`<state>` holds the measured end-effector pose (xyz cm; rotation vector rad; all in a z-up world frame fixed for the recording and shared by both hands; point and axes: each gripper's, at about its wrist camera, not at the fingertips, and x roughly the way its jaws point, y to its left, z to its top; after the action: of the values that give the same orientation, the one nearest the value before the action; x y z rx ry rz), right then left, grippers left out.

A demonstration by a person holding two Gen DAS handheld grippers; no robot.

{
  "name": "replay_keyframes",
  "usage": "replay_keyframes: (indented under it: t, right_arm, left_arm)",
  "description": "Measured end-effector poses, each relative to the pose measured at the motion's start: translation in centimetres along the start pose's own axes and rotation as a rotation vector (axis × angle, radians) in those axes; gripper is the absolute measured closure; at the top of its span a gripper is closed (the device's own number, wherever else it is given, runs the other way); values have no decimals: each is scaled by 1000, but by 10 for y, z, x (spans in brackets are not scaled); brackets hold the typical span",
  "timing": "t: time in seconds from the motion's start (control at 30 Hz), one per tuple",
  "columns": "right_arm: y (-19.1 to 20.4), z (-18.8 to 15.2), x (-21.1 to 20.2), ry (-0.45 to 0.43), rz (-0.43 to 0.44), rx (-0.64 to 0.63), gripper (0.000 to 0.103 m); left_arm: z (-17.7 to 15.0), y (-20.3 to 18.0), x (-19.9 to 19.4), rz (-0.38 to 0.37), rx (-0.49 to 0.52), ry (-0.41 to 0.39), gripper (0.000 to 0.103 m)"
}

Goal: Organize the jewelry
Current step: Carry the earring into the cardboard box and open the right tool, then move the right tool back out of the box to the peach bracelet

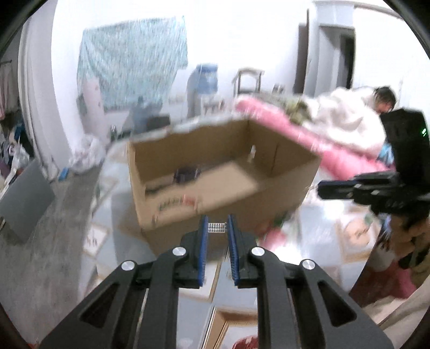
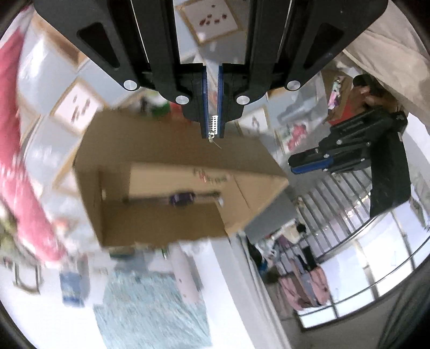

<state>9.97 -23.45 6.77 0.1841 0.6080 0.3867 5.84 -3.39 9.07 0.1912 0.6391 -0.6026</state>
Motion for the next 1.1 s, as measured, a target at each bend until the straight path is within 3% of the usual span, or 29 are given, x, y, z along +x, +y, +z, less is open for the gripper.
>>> replay_keyframes:
  t: [0.1, 0.2, 0.4, 0.6, 0.77, 1.0, 1.1]
  right_arm:
    - [1, 21, -2, -51, 4, -49, 99]
    - [-6, 43, 13, -57, -3, -85, 99]
    - [-36, 73, 66, 62, 16, -32, 99]
    - [-66, 96, 115, 174, -5, 25, 99]
    - [-83, 103, 126, 185, -30, 60, 95]
    - [-98, 105, 107, 125, -39, 116, 93]
    - [-100, 106, 98, 105, -50, 131, 87]
  left_arm:
    - [22, 0, -3, -24, 4, -66, 89]
    - [42, 3, 18, -31, -8, -72, 89]
    - [61, 20, 101, -117, -178, 129, 89]
    - [71, 34, 159, -207, -374, 269, 89]
    - [82, 39, 173, -250, -439, 278, 85]
    - [88, 46, 168, -264, -476, 241, 83]
    - [89, 48, 162, -257, -474, 224, 83]
